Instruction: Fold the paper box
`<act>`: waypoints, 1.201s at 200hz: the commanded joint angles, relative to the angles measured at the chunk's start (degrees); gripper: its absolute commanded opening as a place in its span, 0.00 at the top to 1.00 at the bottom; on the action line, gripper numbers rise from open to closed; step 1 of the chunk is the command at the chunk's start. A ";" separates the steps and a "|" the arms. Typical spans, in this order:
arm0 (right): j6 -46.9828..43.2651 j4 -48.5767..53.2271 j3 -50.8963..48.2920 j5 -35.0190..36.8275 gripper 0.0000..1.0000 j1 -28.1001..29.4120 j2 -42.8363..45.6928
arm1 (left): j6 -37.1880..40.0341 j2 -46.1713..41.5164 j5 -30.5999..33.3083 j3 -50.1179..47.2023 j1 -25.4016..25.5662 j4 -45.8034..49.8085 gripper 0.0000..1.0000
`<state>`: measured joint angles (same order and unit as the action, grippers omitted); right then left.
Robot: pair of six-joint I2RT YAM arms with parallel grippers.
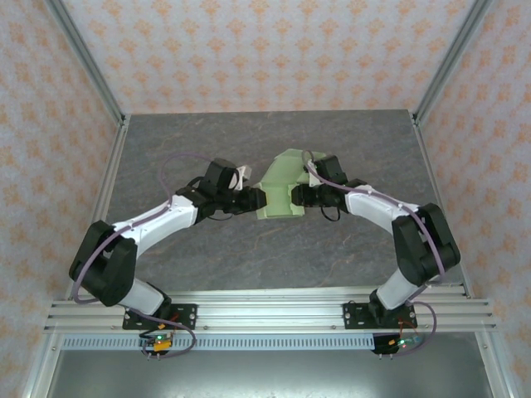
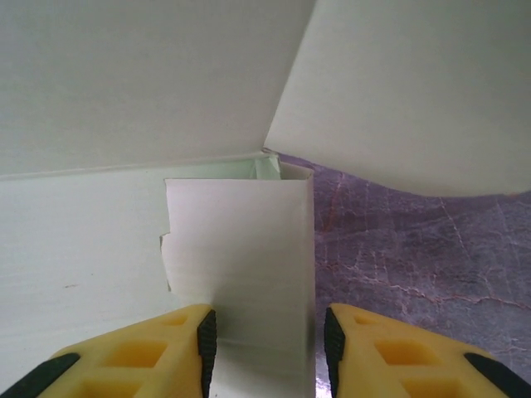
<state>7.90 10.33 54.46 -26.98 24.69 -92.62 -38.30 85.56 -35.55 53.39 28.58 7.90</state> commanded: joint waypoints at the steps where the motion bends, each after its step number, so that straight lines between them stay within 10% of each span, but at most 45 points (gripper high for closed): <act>1: -0.52 -1.07 -0.67 1.58 0.60 -0.42 -2.02 | -0.81 0.89 -1.02 -0.25 0.91 -3.50 0.70; 132: 0.88 -3.40 0.98 7.41 0.65 0.80 -10.08 | 0.70 5.09 -0.53 1.72 2.31 -2.56 0.69; 240: 3.81 -3.75 0.80 38.55 0.76 7.96 -12.41 | 0.34 5.65 -0.50 4.13 3.82 -1.21 0.69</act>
<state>10.13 6.33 56.05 -1.52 33.17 -102.24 -39.09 91.68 -33.78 55.46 30.59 6.20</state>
